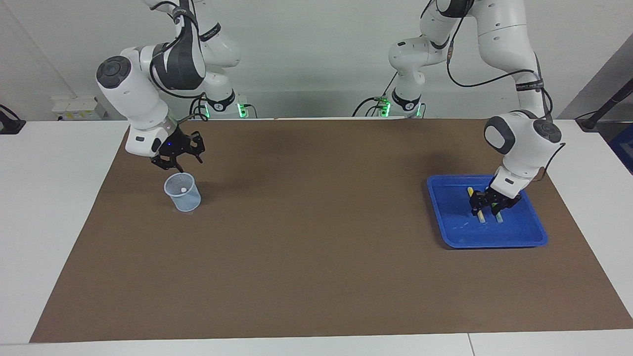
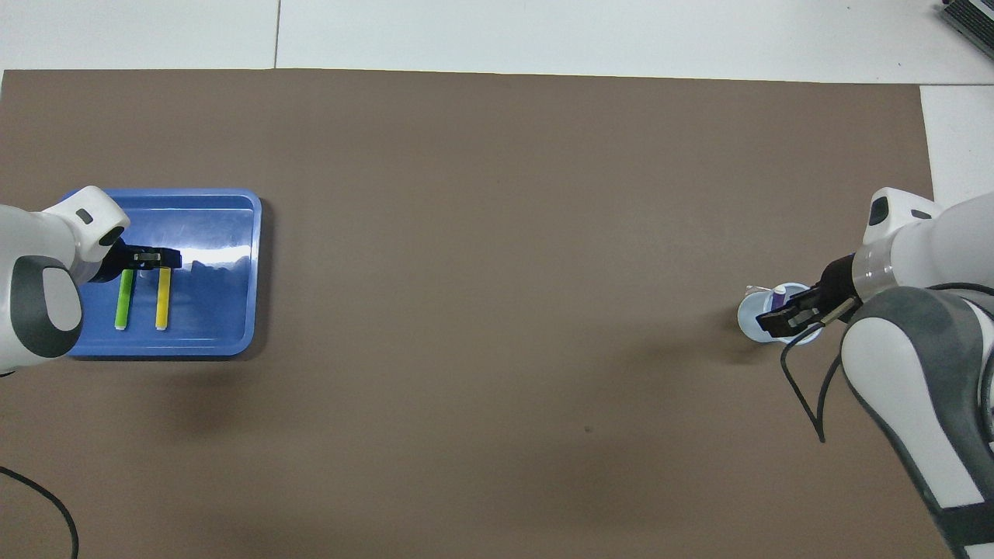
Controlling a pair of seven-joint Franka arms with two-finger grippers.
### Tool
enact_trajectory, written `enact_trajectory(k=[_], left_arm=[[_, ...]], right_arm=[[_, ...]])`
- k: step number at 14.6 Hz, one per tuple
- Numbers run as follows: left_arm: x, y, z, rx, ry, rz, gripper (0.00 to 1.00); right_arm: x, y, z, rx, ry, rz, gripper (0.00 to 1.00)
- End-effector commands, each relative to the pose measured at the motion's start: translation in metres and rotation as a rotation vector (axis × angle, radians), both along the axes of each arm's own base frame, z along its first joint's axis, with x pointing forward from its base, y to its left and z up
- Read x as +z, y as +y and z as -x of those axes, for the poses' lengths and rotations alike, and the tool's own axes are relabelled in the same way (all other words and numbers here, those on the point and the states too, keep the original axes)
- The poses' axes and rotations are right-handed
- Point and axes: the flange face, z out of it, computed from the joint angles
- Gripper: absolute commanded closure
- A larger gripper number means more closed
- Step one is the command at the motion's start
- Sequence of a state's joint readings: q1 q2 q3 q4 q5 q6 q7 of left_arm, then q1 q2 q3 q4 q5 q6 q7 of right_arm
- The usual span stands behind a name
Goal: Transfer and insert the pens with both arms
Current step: 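Open the right gripper while the left gripper reaches the yellow pen, then grasp the yellow pen with the left gripper while the right gripper returns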
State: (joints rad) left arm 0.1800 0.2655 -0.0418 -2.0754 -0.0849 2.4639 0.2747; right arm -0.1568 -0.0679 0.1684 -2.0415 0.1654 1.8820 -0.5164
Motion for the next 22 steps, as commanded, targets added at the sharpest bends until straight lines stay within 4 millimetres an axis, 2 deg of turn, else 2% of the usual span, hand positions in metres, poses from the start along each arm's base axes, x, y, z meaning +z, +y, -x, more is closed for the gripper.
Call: enact_trajectory(k=[1, 3, 5, 8, 9, 10, 12, 13, 14, 15, 16, 18, 20, 22], left_arm=[[-0.004, 0.004, 0.001, -0.014, -0.012, -0.017, 0.31], [-0.007, 0.004, 0.002, -0.014, -0.007, -0.016, 0.34], [-0.014, 0.003, 0.004, -0.014, 0.002, -0.014, 0.34], [-0.023, 0.003, 0.009, -0.012, -0.004, -0.017, 0.35], [-0.025, 0.003, 0.01, -0.011, -0.008, -0.018, 0.37], [-0.025, 0.003, 0.01, -0.01, -0.007, -0.018, 0.43], [-0.025, 0.003, 0.011, -0.01, -0.004, -0.017, 0.6], [-0.025, 0.003, 0.011, -0.01, -0.001, -0.017, 0.73], [-0.026, 0.008, 0.012, -0.001, 0.002, -0.016, 0.87], [-0.027, 0.013, 0.014, 0.006, 0.005, -0.016, 0.96], [-0.028, 0.013, 0.016, 0.008, 0.008, -0.015, 1.0], [-0.031, 0.015, 0.019, 0.015, 0.021, -0.013, 1.0], [-0.032, 0.016, 0.02, 0.024, 0.034, -0.008, 1.0], [-0.027, 0.016, 0.018, 0.043, 0.062, 0.001, 1.0]], right_arm=[[0.004, 0.025, 0.0, -0.079, 0.01, -0.098, 0.36], [0.006, 0.052, 0.001, -0.145, 0.021, -0.136, 0.32], [0.008, 0.069, 0.0, -0.207, 0.022, -0.154, 0.27], [0.011, 0.081, -0.001, -0.296, 0.037, -0.219, 0.19], [0.012, 0.091, 0.0, -0.326, 0.053, -0.248, 0.13], [0.013, 0.098, 0.0, -0.366, 0.056, -0.264, 0.0], [0.014, 0.106, -0.002, -0.421, 0.055, -0.279, 0.0], [0.016, 0.122, 0.002, -0.442, 0.074, -0.299, 0.0], [0.019, 0.13, 0.002, -0.485, 0.084, -0.317, 0.0], [0.022, 0.136, 0.002, -0.525, 0.087, -0.333, 0.0], [0.026, 0.149, 0.005, -0.525, 0.086, -0.355, 0.0], [0.031, 0.158, 0.005, -0.538, 0.082, -0.403, 0.0], [0.039, 0.18, 0.008, -0.532, 0.058, -0.451, 0.0], [0.061, 0.176, 0.006, -0.551, 0.029, -0.497, 0.0]])
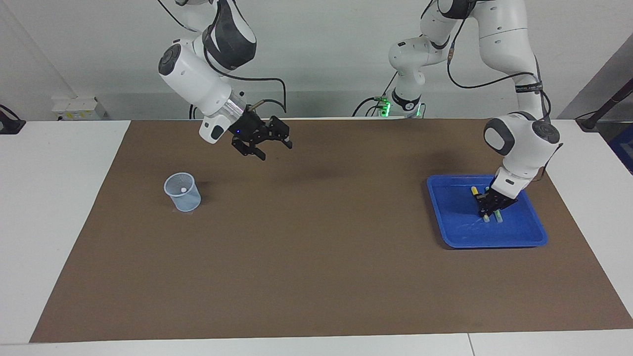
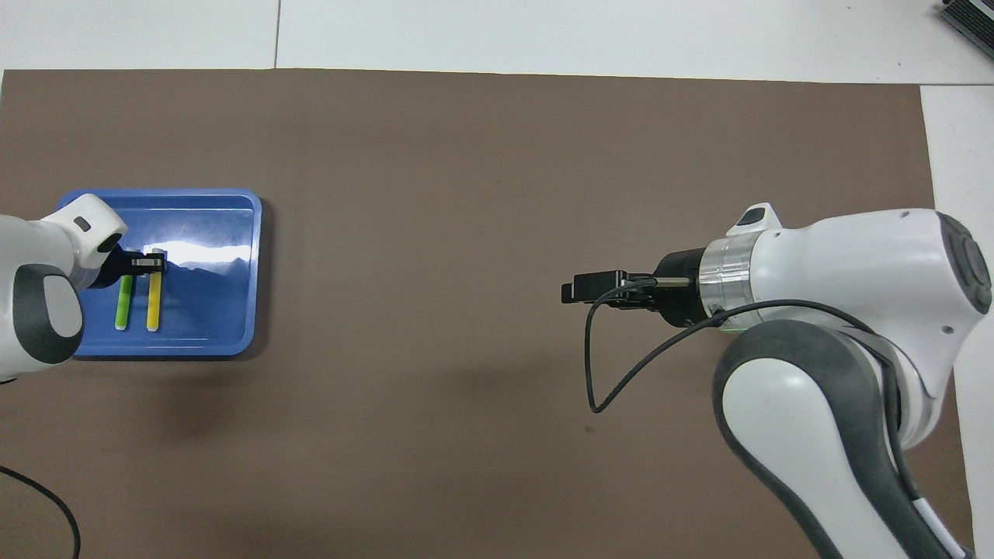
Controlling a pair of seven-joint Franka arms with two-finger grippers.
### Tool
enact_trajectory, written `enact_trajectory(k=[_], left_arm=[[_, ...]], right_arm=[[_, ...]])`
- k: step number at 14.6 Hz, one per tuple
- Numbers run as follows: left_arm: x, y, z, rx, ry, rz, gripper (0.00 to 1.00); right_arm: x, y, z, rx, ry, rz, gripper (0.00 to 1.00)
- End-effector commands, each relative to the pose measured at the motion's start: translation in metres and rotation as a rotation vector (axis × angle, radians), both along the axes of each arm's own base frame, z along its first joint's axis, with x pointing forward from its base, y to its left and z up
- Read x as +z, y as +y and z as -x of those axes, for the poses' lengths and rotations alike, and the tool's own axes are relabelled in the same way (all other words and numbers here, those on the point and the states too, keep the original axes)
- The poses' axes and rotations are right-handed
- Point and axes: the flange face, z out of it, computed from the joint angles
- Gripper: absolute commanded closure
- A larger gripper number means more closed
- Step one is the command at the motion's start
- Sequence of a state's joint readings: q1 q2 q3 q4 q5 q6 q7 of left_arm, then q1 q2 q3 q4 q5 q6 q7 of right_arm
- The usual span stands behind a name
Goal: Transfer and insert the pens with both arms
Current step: 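Grasp the yellow pen with the left gripper while the right gripper returns, then lift the yellow pen while the right gripper approaches it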
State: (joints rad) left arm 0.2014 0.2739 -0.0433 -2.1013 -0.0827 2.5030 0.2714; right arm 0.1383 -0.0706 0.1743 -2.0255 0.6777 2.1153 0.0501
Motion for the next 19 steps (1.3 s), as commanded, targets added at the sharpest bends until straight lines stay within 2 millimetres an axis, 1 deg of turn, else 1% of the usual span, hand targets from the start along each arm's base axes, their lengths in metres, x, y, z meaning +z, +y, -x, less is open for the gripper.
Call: enact_trajectory(k=[1, 2, 3, 4, 6, 7, 8, 10, 11, 12, 13, 14, 15, 16, 17, 19], left_arm=[[-0.006, 0.003, 0.006, 0.057, 0.084, 0.014, 1.0], [0.002, -0.003, 0.0, 0.107, 0.108, 0.024, 1.0], [0.012, -0.009, -0.006, 0.152, 0.121, 0.032, 1.0], [0.018, -0.015, -0.01, 0.191, 0.128, 0.037, 1.0], [0.034, -0.023, -0.015, 0.258, 0.143, 0.045, 1.0], [0.042, -0.029, -0.017, 0.301, 0.162, 0.054, 1.0], [0.056, -0.032, -0.018, 0.352, 0.168, 0.062, 1.0], [0.077, -0.048, -0.019, 0.43, 0.195, 0.088, 1.0], [0.088, -0.053, -0.018, 0.479, 0.201, 0.116, 1.0], [0.098, -0.057, -0.017, 0.539, 0.215, 0.152, 1.0], [0.108, -0.061, -0.014, 0.585, 0.232, 0.174, 1.0], [0.118, -0.069, -0.011, 0.621, 0.25, 0.187, 1.0], [0.128, -0.072, -0.008, 0.671, 0.269, 0.21, 1.0], [0.135, -0.076, -0.003, 0.741, 0.301, 0.251, 1.0], [0.143, -0.08, 0.0, 0.796, 0.323, 0.282, 1.0], [0.153, -0.089, 0.006, 0.911, 0.381, 0.342, 1.0]], right_arm=[[0.036, -0.01, -0.002, -0.05, -0.04, -0.066, 0.0], [0.047, -0.016, -0.006, -0.07, -0.049, -0.082, 0.0], [0.049, -0.023, -0.01, -0.094, -0.049, -0.09, 0.0], [0.05, -0.02, -0.01, -0.096, -0.06, -0.089, 0.0], [0.051, -0.008, -0.005, -0.083, -0.052, -0.084, 0.0], [0.048, 0.006, -0.001, -0.094, -0.025, -0.085, 0.0], [0.046, 0.025, 0.002, -0.142, 0.01, -0.094, 0.0], [0.05, 0.066, 0.013, -0.247, 0.041, -0.13, 0.0], [0.055, 0.08, 0.016, -0.279, 0.022, -0.149, 0.0], [0.053, 0.091, 0.018, -0.286, 0.007, -0.16, 0.0], [0.051, 0.095, 0.017, -0.291, 0.007, -0.167, 0.0], [0.049, 0.097, 0.017, -0.292, 0.009, -0.168, 0.0], [0.05, 0.1, 0.018, -0.298, 0.006, -0.179, 0.0], [0.051, 0.115, 0.026, -0.297, 0.008, -0.195, 0.0], [0.053, 0.121, 0.029, -0.331, 0.015, -0.209, 0.0], [0.049, 0.133, 0.033, -0.329, 0.018, -0.213, 0.0]])
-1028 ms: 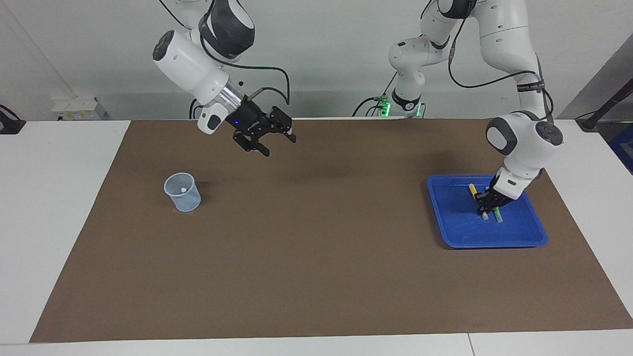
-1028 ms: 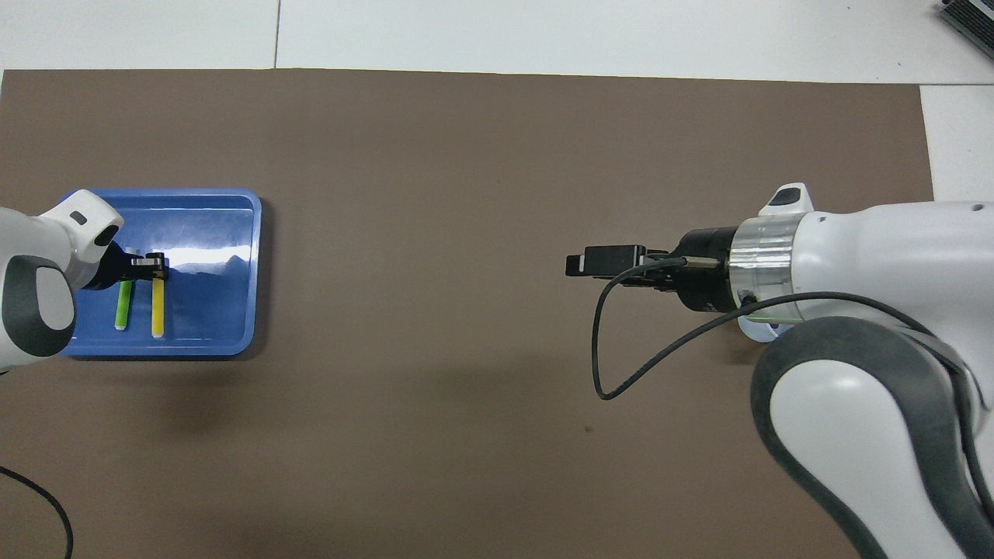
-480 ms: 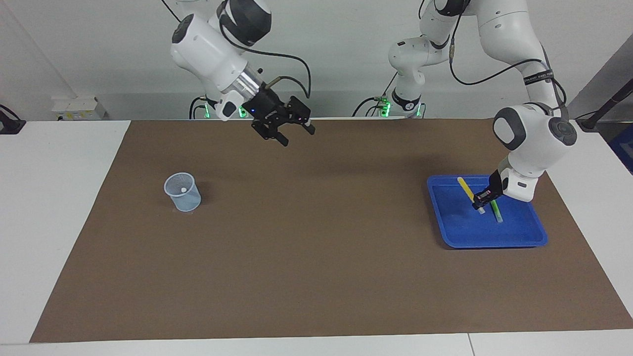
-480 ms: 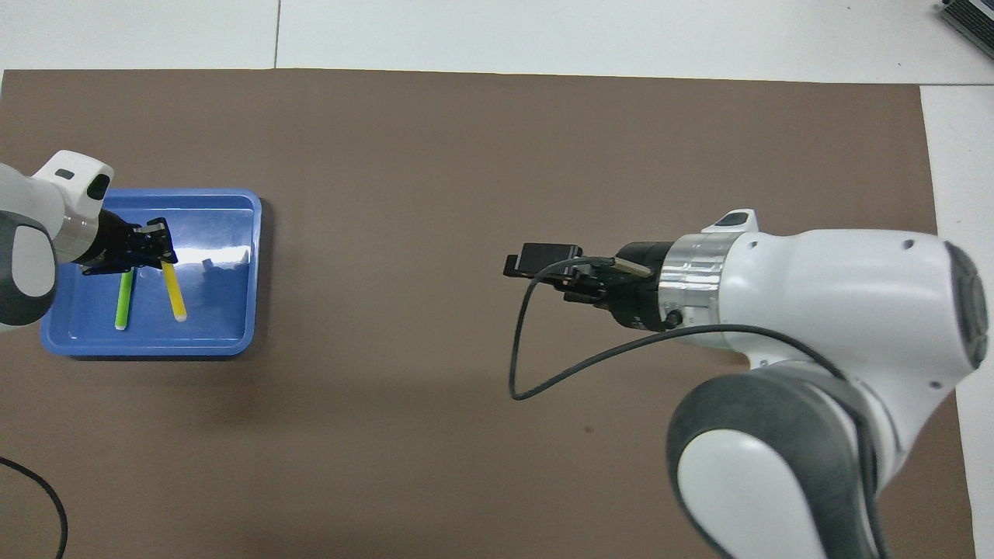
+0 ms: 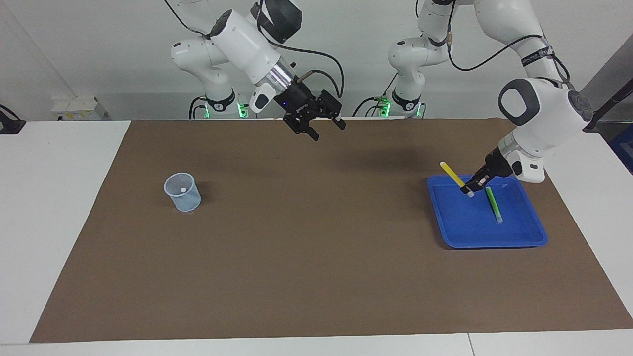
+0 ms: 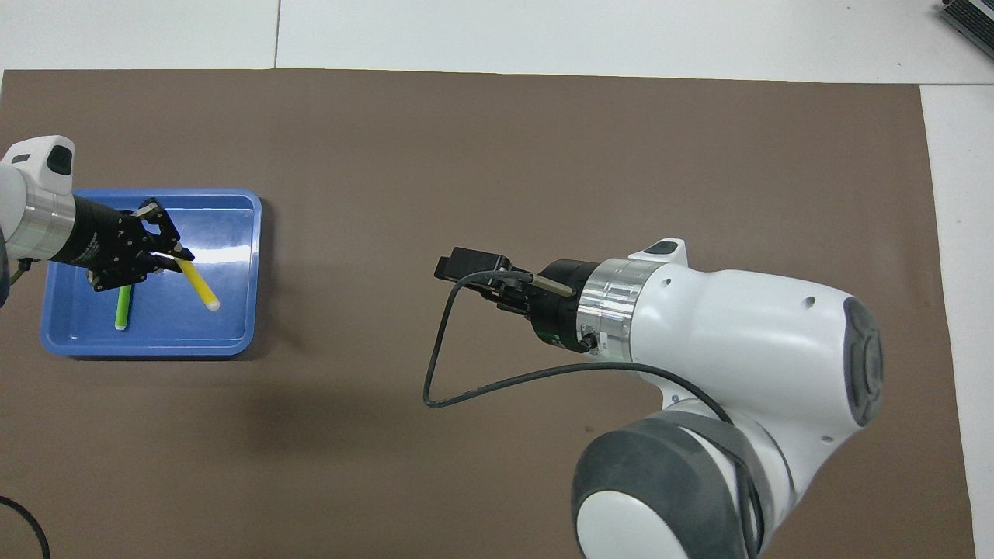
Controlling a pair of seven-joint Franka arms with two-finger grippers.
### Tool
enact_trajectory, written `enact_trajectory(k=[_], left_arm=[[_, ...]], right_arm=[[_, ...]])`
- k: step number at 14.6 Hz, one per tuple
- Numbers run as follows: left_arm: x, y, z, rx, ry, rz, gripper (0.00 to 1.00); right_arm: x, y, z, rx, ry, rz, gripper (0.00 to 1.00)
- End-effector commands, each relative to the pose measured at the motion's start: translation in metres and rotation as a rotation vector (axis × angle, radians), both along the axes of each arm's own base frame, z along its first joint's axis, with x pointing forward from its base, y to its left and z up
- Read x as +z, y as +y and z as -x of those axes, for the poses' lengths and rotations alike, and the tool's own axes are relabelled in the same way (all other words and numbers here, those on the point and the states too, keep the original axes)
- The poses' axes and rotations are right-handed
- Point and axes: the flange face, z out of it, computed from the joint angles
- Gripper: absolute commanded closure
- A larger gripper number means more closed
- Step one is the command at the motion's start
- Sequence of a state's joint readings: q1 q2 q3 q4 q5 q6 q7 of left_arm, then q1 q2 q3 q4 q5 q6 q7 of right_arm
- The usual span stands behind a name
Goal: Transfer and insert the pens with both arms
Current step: 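Lift the yellow pen while the right gripper approaches it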
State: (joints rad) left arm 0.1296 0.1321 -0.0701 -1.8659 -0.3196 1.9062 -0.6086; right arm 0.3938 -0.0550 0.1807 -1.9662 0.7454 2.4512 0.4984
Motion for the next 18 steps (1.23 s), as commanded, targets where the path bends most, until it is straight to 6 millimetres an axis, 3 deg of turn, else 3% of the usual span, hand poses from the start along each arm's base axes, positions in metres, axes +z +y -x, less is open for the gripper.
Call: enact_trajectory(k=[1, 5, 9, 12, 16, 18], left_arm=[[0.019, -0.013, 0.01, 0.171, 0.073, 0.09, 1.0], [0.037, -0.038, 0.016, 0.402, 0.173, 0.22, 1.0], [0.059, -0.067, 0.027, 0.478, 0.223, 0.244, 1.0], [0.075, -0.083, 0.036, 0.555, 0.245, 0.248, 1.0], [0.087, -0.1, 0.055, 0.6, 0.27, 0.267, 1.0], [0.091, -0.103, 0.061, 0.651, 0.289, 0.273, 1.0]], right_arm=[[-0.005, 0.02, 0.006, -0.019, -0.003, -0.032, 0.0], [-0.009, 0.037, 0.012, -0.013, -0.027, -0.036, 0.0], [-0.01, 0.042, 0.009, -0.053, -0.067, -0.053, 0.0], [0.003, 0.054, 0.001, -0.092, -0.065, -0.103, 0.0], [0.01, 0.086, 0.009, -0.095, -0.063, -0.147, 0.0], [0.001, 0.102, 0.009, -0.106, -0.095, -0.155, 0.03]])
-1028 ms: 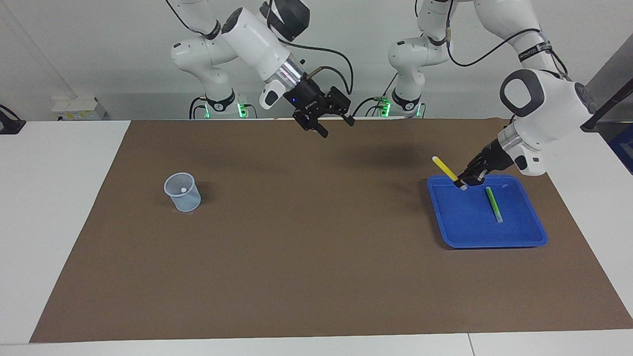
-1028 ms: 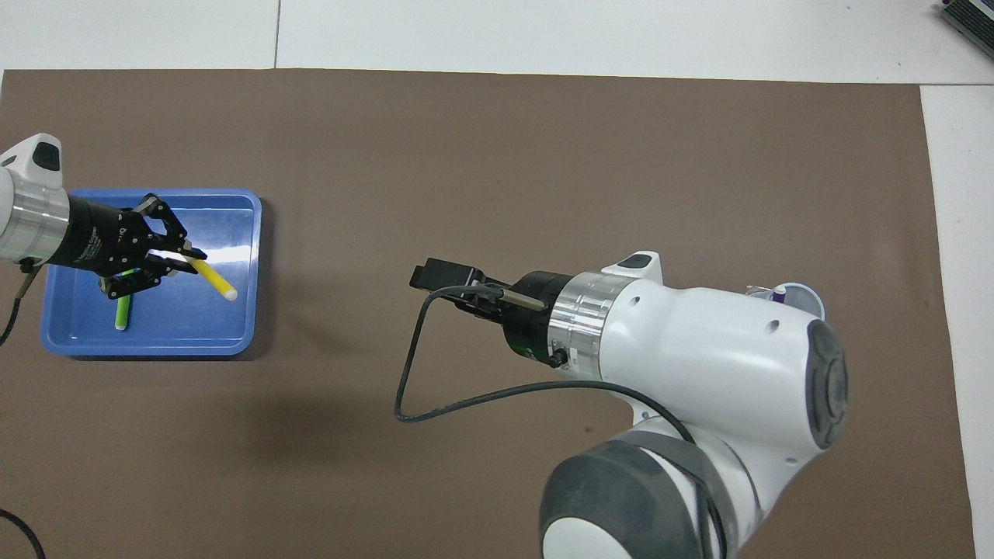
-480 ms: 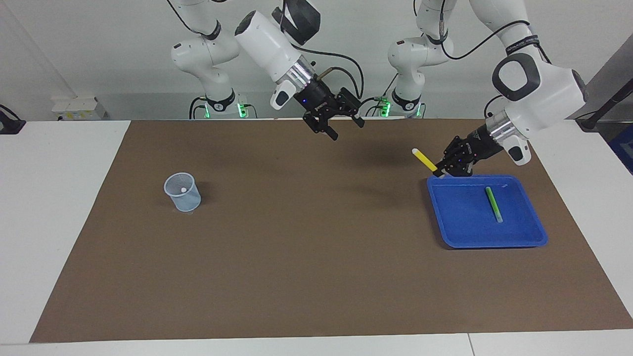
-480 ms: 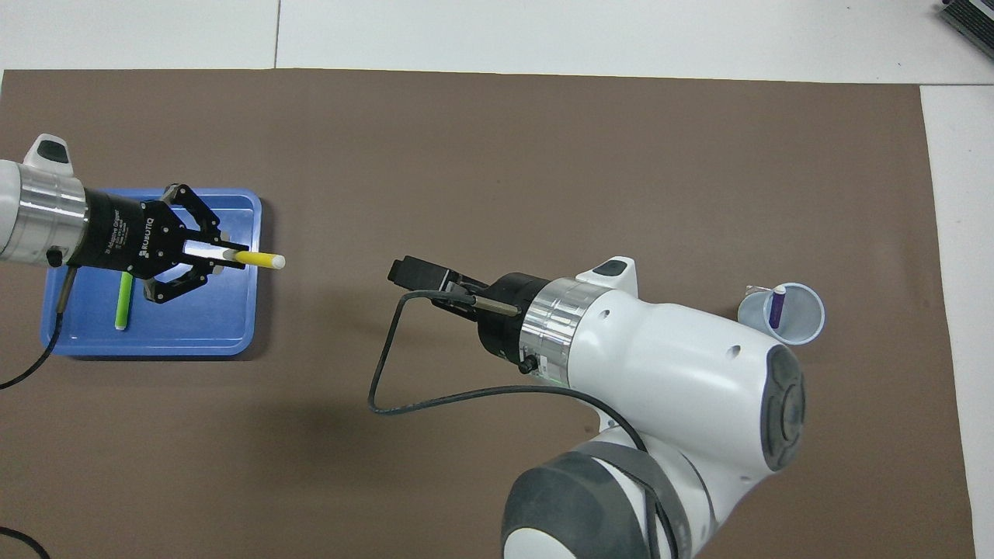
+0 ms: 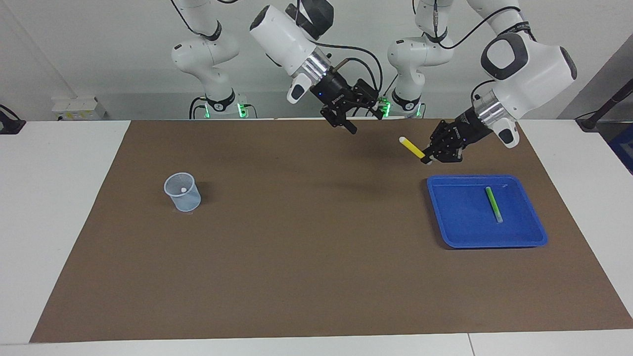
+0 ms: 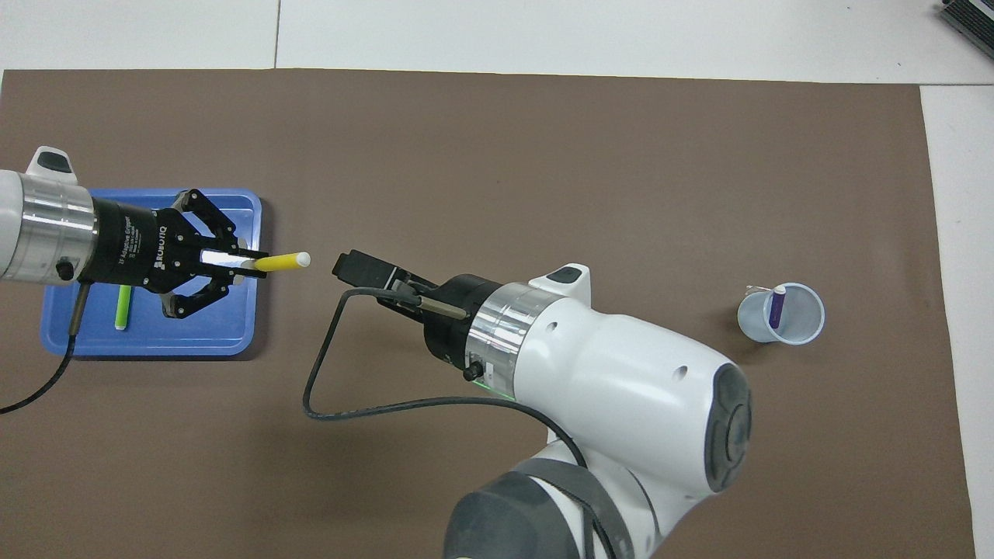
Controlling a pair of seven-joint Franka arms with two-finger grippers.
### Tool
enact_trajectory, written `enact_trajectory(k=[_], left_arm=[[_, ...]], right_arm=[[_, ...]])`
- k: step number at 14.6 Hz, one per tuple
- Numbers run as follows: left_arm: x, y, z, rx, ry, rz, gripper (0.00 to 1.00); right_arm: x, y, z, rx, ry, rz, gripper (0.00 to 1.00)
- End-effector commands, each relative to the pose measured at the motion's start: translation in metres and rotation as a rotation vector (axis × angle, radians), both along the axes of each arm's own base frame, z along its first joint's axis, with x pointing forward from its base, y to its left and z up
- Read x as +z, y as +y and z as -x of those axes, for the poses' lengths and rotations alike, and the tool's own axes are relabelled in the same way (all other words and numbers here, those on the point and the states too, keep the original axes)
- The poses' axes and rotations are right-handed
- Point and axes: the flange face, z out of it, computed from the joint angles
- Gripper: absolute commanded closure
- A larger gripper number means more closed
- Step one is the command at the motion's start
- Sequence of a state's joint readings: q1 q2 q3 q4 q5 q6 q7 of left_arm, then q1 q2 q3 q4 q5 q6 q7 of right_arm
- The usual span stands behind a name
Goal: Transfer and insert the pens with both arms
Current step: 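Lift the yellow pen while the right gripper approaches it, then grasp the yellow pen's free end with the right gripper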
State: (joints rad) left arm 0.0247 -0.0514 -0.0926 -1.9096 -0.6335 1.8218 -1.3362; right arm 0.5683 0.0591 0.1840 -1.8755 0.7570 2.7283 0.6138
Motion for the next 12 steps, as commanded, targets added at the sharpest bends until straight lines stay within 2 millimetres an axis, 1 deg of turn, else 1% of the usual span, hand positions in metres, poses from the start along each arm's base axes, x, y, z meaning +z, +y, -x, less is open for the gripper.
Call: enact_trajectory(k=[1, 2, 4, 6, 7, 9, 10, 12], left_arm=[[0.005, -0.011, 0.02, 0.059, 0.035, 0.016, 1.0], [0.008, -0.013, 0.025, 0.077, 0.036, 0.014, 1.0], [0.006, -0.014, 0.032, 0.086, 0.042, 0.011, 1.0], [0.007, -0.013, 0.036, 0.088, 0.042, 0.01, 1.0], [0.008, -0.013, 0.038, 0.088, 0.042, 0.01, 1.0], [0.008, -0.013, 0.039, 0.084, 0.046, 0.01, 1.0], [0.01, -0.014, 0.04, 0.082, 0.043, 0.01, 1.0], [0.009, -0.015, 0.044, 0.083, 0.045, 0.009, 1.0]], right_arm=[[-0.006, 0.034, -0.003, -0.02, -0.026, -0.054, 0.04], [-0.012, 0.042, -0.002, -0.013, -0.021, -0.051, 0.04], [-0.013, 0.044, -0.002, -0.008, -0.025, -0.048, 0.05], [-0.01, 0.048, -0.008, -0.005, -0.035, -0.053, 0.06], [-0.013, 0.048, -0.008, 0.001, -0.038, -0.046, 0.1], [-0.017, 0.051, -0.008, 0.006, -0.037, -0.041, 0.13], [-0.021, 0.06, -0.001, 0.025, -0.036, -0.036, 0.14], [-0.03, 0.067, 0.0, 0.052, -0.056, -0.003, 0.2]])
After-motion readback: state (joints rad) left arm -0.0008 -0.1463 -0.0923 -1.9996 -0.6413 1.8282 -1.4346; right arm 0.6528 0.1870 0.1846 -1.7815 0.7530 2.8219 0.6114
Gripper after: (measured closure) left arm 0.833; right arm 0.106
